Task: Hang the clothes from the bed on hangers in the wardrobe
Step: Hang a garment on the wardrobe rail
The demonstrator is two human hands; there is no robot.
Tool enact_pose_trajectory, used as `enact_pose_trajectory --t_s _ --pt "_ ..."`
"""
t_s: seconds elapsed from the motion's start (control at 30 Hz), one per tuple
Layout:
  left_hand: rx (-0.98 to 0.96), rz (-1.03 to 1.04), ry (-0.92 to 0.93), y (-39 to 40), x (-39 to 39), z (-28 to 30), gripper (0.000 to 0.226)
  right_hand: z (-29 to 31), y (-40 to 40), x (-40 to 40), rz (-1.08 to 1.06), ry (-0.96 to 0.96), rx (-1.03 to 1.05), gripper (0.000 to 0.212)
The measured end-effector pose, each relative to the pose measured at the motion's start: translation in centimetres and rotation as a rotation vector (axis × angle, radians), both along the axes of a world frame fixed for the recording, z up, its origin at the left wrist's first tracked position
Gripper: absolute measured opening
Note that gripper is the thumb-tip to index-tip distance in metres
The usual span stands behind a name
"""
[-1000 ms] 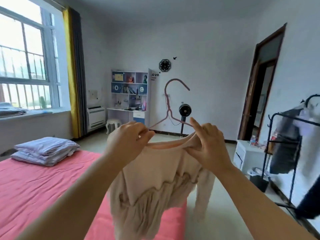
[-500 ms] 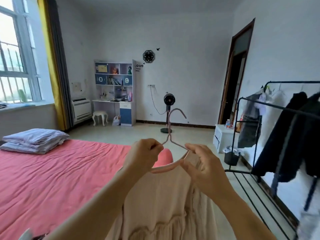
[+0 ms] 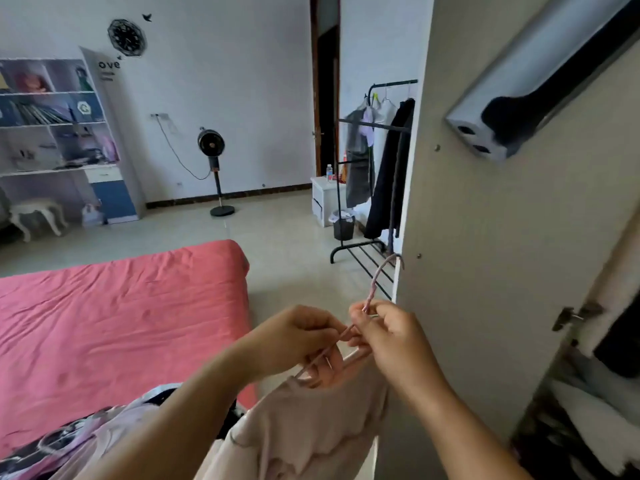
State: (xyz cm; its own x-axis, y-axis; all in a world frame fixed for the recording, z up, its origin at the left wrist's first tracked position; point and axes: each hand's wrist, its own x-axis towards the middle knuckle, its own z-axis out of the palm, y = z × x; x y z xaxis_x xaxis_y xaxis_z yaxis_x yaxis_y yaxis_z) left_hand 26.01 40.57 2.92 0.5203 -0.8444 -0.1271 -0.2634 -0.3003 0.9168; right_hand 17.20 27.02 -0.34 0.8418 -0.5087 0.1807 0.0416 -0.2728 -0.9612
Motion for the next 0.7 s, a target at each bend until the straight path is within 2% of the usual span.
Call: enact_pose_trajectory --t_s 0.17,0.23,0.37,0.47,0.53,0.7 --pt "0.003 -0.087 -0.373 -3.4 -1.3 -0.4 0.025 0.3 -2.1 -5.9 -0.179 0.016 0.154 0.014" --pt "-0.027 -0.134 -0.413 -4.9 -1.6 -0.8 0.028 0.2 -2.6 -8.2 -0.25 0.05 0.183 0.014" --pt "-0.062 -0.295 -0.472 -8.5 -3.0 -2.2 0.034 0.2 -3.8 -13.2 -0.521 0.066 0.121 0.022" --pt "-0.085 -0.411 -0.536 -11.8 -4.6 -2.6 0.03 1.9 -5.0 -16.8 -0.718 0.002 0.127 0.024" --pt "-0.107 -0.484 -0.586 -14.5 -6.4 -2.1 0.018 3.5 -5.8 -19.4 -0.836 -0.037 0.069 0.027" --pt "-0.217 -0.61 -0.678 -20.4 -11.3 -0.5 0.012 6.9 -9.3 -24.8 -1.071 -0.064 -0.19 0.028"
